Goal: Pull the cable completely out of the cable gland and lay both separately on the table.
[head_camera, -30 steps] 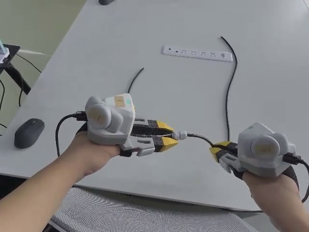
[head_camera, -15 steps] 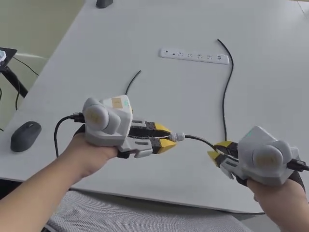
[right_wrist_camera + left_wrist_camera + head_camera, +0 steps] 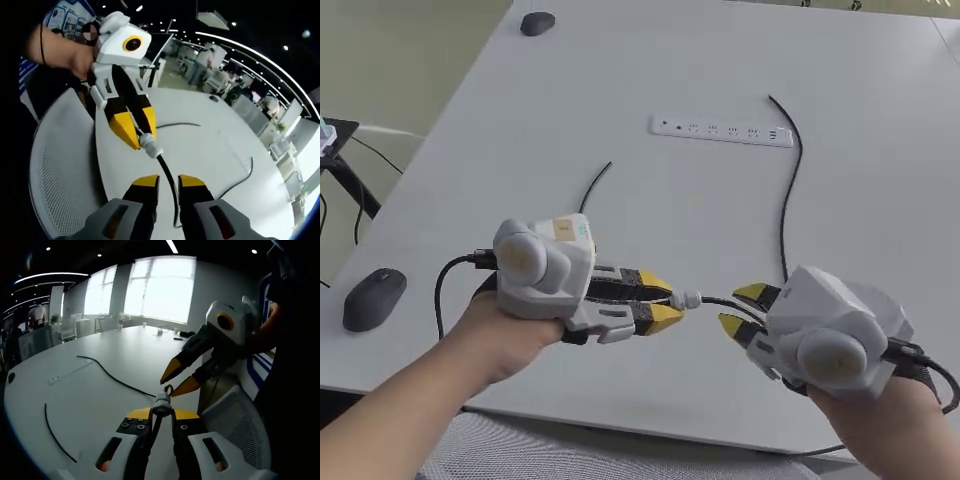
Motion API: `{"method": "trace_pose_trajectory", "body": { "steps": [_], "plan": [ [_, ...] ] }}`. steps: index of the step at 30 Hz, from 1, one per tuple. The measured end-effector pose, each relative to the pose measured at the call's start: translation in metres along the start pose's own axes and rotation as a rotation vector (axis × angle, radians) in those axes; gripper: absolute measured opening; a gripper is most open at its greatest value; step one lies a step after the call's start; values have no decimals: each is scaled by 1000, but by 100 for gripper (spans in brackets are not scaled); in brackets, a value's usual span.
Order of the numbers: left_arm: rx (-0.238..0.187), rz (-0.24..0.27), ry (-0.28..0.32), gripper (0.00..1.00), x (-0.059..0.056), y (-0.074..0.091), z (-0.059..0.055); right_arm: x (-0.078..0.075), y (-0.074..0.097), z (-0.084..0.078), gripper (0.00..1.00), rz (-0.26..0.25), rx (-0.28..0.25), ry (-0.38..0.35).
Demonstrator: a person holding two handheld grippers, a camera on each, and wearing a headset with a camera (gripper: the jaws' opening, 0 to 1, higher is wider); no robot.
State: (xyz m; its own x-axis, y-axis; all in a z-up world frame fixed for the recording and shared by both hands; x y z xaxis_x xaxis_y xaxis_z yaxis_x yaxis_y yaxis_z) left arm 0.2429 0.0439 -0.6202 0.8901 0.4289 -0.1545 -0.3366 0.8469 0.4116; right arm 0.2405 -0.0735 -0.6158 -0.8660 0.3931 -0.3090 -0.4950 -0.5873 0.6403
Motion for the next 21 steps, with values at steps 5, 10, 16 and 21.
{"method": "trace_pose_trajectory", "body": {
  "steps": [5, 10, 16, 21],
  "plan": [
    [9, -8, -6, 15, -1, -1, -2, 4, -1, 8, 7, 8, -11, 58],
    [16, -12, -15, 15, -3, -2, -3, 6, -3, 9, 3, 20, -12, 84],
    [14, -12, -10, 15, -4, -1, -4, 9, -4, 6, 1, 38, -17, 43],
    [-4, -18, -4, 15, -6, 1, 0, 10, -3, 4, 0, 49, -25, -9]
  ]
}}
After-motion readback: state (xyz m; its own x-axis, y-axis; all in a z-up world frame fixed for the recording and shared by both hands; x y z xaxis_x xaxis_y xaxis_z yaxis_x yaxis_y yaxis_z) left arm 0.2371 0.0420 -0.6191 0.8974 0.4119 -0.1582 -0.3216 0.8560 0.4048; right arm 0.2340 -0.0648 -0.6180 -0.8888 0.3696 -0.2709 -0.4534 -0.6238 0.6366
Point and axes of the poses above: the centre of the closed fingertips' face, and the gripper's own axes: y roughly backward along the fingers, x roughly to its left, z roughly out of its top, the point moved 6 cm from there along y, roughly backward along the fingers, and after that the axes turned 1 degree about z, right-handed, at the moved point
